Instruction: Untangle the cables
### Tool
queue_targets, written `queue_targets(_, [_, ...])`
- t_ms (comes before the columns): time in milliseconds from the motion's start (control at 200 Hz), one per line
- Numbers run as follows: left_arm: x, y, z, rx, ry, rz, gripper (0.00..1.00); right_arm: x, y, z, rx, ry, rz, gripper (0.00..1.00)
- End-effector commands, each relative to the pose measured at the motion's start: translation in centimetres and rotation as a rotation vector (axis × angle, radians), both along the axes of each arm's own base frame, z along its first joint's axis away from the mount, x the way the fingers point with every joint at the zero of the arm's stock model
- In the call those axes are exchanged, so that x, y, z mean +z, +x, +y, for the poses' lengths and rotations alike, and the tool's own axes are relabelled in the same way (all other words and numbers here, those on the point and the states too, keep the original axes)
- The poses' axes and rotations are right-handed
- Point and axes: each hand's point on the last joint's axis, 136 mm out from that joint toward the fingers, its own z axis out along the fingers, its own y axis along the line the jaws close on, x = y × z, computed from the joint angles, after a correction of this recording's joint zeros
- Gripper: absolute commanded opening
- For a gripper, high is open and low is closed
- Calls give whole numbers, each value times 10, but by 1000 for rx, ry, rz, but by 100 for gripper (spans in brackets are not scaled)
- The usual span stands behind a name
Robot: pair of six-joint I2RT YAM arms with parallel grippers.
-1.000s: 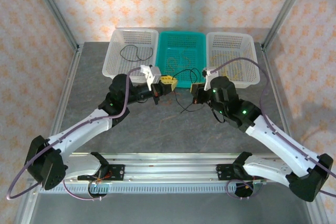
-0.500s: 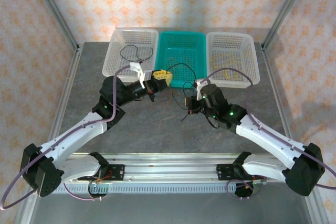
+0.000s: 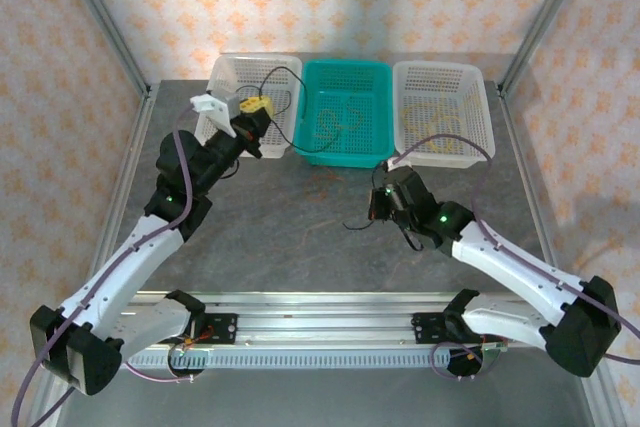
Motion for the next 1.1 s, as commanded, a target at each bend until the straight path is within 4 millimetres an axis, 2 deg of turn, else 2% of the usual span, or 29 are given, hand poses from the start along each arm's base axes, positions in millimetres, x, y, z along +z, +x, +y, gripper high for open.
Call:
queue_targets(0, [-6,17,25,122,0,84,0,-9,-3,-17,-50,-98,61,0])
queue_targets(220, [-28,38,40,179,-1,175,0,-51,2,2,-10,-117,154,1])
queue_targets(350, [-35,42,41,175,-18,197,0,-63,12,9,-40,-89,149,2])
queue_targets(596, [-51,50,45,189,-19,239,0,-76,21,17,-52,-75,144,25])
queue_targets(686, [-54,51,46,191,-19,243,0,-74,20,15,-58,-66,139,32])
queue_targets(791, [-56,52,51,203,-13,246,0,-63,19,12,-67,-53,115,44])
queue_targets(921, [-60,60,58,221,-12,259,0,-34,19,8,-63,-14,27,51])
queue_targets(956, [-62,64,59,221,-10,265,0,-29,19,8,-57,-9,12,52])
queue_targets(981, [-63,67,61,222,-9,271,0,-17,18,8,-55,16,-18,52])
queue_targets(1091, [-71,85,68,221,13,298,0,8,15,9,-35,79,-86,56])
